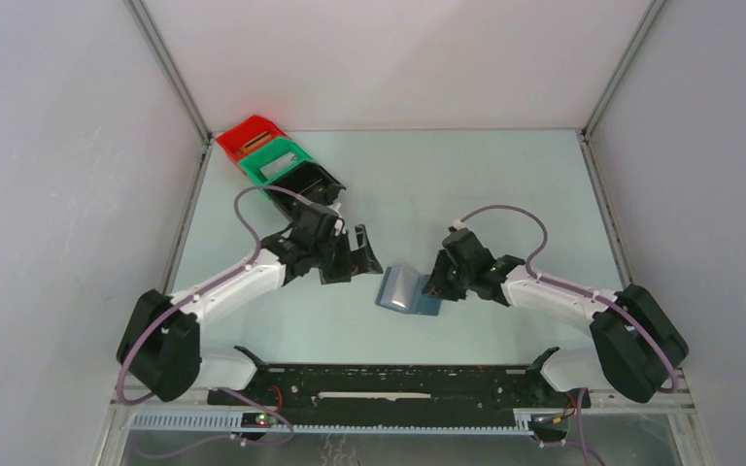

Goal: Take the credit cards out of the card holder
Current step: Open the card holder at the center of the board.

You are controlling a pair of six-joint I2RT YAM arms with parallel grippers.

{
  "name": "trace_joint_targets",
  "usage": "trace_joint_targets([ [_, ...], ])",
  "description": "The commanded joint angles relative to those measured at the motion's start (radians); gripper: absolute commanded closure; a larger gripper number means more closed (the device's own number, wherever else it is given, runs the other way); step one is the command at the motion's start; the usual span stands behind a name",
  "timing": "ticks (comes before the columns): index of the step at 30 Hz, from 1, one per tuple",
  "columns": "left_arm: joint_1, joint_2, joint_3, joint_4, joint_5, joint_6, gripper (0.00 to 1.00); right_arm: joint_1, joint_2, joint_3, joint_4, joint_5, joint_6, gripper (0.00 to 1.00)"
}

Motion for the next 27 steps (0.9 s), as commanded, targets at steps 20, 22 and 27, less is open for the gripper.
trace_joint_targets([
  [20, -0.150, 0.289, 0.273, 0.099, 0.171, 0.040, 0.08, -0.169, -0.061, -0.201, 0.085, -0.033, 0.042, 0.75],
  [22, -0.159, 0.301, 0.280, 0.110, 0.182, 0.038, 0.08, -0.170, -0.057, -0.206, 0.090, -0.032, 0.043, 0.75],
  [27, -0.180, 0.355, 0.312, 0.112, 0.197, 0.024, 0.09, -0.178, -0.054, -0.228, 0.110, -0.032, 0.051, 0.76],
])
